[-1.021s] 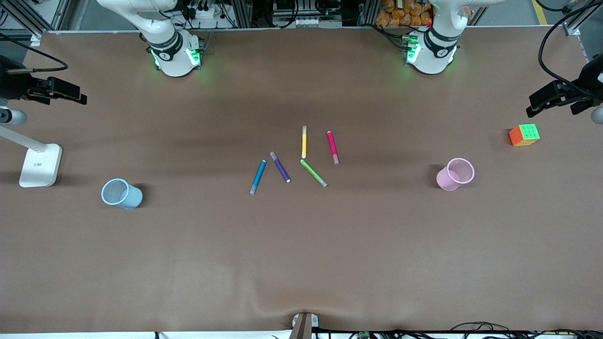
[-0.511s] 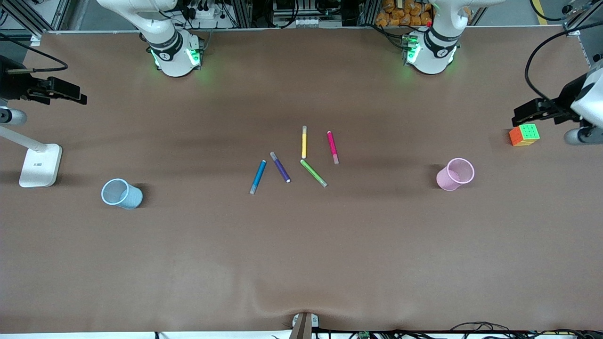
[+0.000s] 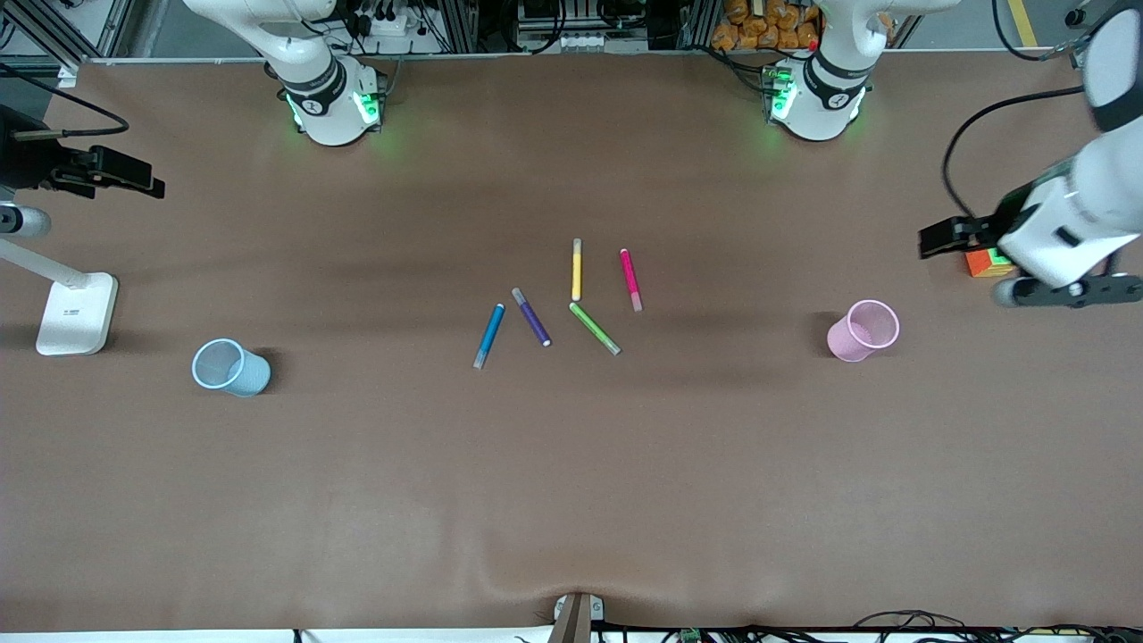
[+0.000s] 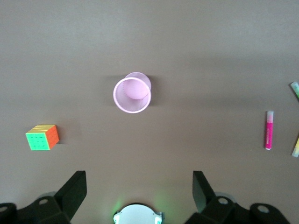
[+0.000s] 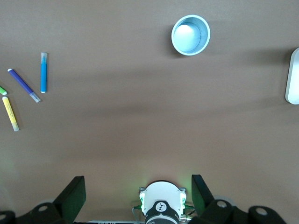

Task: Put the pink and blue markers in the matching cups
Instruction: 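Move the left gripper over the pink marker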

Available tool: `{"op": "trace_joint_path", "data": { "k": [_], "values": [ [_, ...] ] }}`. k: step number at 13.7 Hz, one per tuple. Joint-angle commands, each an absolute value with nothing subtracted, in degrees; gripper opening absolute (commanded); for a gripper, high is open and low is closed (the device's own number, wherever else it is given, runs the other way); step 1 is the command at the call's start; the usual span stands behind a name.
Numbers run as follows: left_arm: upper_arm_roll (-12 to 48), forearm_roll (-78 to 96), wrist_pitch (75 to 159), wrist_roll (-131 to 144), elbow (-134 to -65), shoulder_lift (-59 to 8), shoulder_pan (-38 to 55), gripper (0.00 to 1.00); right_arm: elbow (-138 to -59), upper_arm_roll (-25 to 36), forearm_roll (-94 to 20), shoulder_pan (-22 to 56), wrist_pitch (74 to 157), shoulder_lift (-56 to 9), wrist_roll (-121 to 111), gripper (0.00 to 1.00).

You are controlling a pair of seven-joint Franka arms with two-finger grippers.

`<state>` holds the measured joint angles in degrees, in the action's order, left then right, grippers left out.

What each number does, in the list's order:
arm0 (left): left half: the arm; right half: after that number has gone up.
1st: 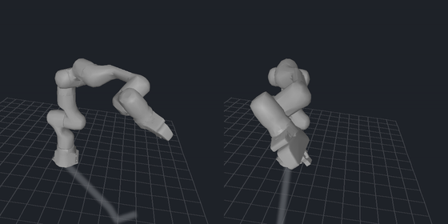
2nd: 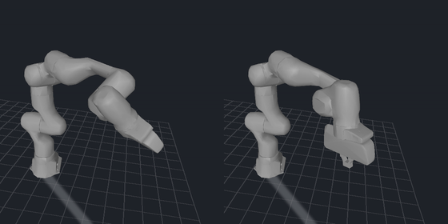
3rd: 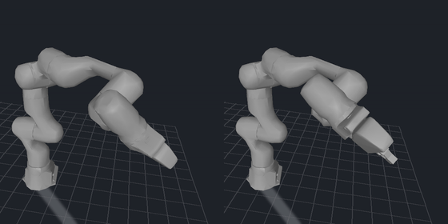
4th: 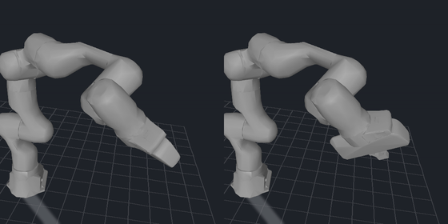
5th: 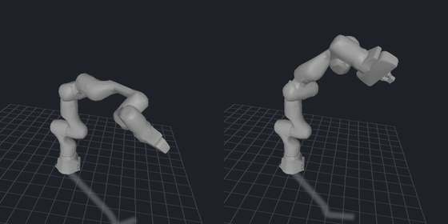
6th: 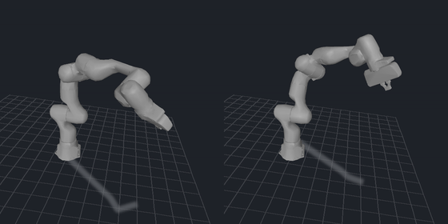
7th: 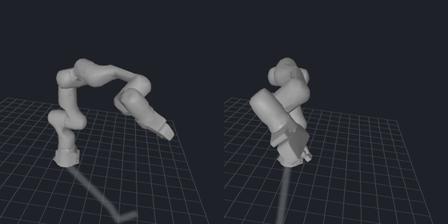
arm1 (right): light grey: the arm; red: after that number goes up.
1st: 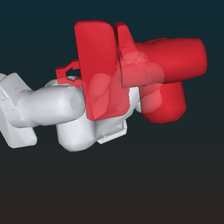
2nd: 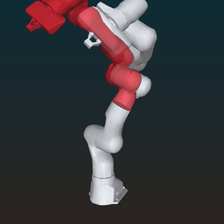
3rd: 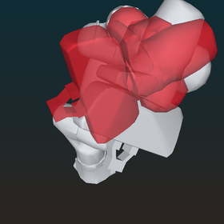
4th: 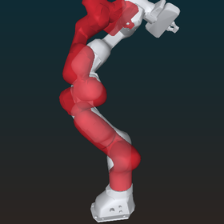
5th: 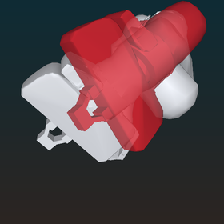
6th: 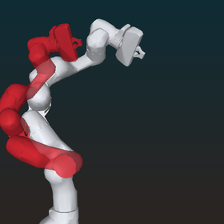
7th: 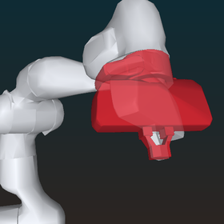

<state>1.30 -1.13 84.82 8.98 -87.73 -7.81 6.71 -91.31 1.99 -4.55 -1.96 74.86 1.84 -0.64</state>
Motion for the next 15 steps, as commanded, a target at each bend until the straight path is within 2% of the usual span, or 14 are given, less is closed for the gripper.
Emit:
{"op": "trace_joint_path", "data": {
  "k": [1,15],
  "values": [
    [1.1,0.2,86.1,12.8,-86.6,-9.8,9.3,1.0,-91.3,1.8,-5.2,-2.5,74.4,1.9,-0.9,1.0],
    [1.5,1.1,93.0,31.8,-87.2,-19.4,24.9,1.0,-91.3,1.6,-6.4,-1.7,77.8,-0.5,-1.7,1.0]
  ]
}}
